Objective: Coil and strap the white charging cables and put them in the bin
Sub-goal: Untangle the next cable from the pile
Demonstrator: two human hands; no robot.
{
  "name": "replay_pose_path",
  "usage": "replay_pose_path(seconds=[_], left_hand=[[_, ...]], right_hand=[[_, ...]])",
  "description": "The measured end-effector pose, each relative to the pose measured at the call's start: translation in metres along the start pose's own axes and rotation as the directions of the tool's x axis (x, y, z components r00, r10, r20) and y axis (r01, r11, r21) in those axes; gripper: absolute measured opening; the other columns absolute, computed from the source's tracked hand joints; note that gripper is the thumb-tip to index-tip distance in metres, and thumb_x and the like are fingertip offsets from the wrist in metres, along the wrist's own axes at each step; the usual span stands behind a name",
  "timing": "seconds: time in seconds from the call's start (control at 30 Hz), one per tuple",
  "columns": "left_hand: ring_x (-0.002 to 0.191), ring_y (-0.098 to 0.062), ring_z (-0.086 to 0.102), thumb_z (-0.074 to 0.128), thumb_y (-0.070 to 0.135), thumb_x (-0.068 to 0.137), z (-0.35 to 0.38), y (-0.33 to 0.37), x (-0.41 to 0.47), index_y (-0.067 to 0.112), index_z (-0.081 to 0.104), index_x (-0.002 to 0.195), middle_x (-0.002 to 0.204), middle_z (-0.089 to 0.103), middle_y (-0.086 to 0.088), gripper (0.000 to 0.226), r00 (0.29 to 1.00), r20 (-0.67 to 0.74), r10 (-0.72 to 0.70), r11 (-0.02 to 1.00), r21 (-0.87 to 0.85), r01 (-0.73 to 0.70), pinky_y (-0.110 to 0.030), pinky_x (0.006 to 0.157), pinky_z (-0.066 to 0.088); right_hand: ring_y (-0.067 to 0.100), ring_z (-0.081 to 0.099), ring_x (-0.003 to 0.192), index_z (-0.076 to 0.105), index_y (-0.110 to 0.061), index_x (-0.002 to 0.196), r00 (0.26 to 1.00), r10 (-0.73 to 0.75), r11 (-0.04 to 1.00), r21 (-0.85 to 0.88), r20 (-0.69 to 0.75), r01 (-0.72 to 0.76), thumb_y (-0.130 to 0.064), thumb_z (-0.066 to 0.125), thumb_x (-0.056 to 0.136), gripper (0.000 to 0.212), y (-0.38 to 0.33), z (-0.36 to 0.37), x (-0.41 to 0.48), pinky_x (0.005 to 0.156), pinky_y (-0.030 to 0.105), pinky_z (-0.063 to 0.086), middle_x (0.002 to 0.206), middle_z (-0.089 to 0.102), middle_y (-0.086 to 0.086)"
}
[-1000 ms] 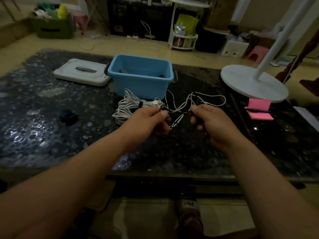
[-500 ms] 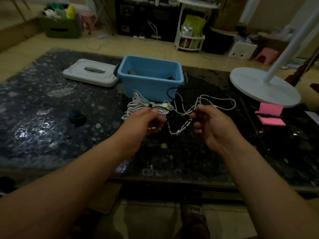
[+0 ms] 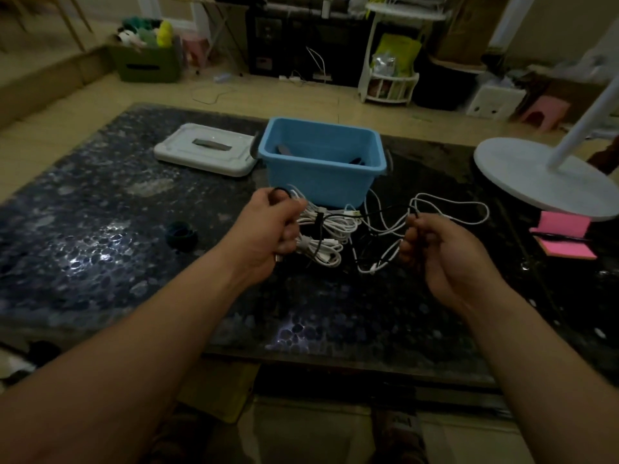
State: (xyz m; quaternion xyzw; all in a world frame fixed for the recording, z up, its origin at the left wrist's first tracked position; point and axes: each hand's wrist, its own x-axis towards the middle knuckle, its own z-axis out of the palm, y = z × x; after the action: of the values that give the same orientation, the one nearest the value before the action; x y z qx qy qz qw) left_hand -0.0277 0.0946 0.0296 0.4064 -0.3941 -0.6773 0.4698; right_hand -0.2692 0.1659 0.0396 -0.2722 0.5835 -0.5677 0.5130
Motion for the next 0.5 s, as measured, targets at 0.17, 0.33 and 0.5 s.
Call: replay_pose_path(seconds=[0.17,0.33,0.5], left_hand=[[0.053,-0.009,0.033,0.076,0.02,0.095,0.002,-0.012,-0.008,0.012,0.056,0.109,0.071,0.039,-0.007,0.026,0.993,0.082,-0.09,0.9,0.433,0.046,-0.022,0.045,0.024],[0.065,-0.004,0.059,0.088,0.046,0.081,-0.003,-0.03,-0.015,0.015,0.076,0.101,0.081,0.073,0.005,0.038,0.98,0.124,-0.152,0.622,0.783,-0.003,-0.024,0.062,0.046],[0.06,-0.008,0.057,0.067,0.033,0.101,-0.004,-0.025,-0.013,0.013,0.077,0.092,0.073,0.074,0.003,0.024,0.973,0.182,-0.142,0.62,0.783,-0.056,-0.023,0.058,0.045]], right_hand=[[0.015,0.049,0.056,0.067,-0.014,0.09,0.998,-0.058,0.992,-0.108,0.026,0.06,-0.044,0.062,0.103,0.033,-0.001,0.011,-0.005,0.06,0.031,0.041,0.059,0.044,-0.002],[0.013,0.051,0.056,0.073,-0.009,0.095,0.984,-0.177,0.979,-0.102,0.026,0.179,-0.038,0.06,0.106,0.034,-0.007,0.017,-0.009,0.057,0.026,0.044,0.055,0.045,-0.003],[0.011,0.056,0.059,0.069,-0.009,0.094,0.984,-0.174,0.984,-0.028,0.024,0.175,-0.027,0.056,0.108,0.027,-0.009,0.018,-0.008,0.061,0.027,0.047,0.057,0.054,-0.005]])
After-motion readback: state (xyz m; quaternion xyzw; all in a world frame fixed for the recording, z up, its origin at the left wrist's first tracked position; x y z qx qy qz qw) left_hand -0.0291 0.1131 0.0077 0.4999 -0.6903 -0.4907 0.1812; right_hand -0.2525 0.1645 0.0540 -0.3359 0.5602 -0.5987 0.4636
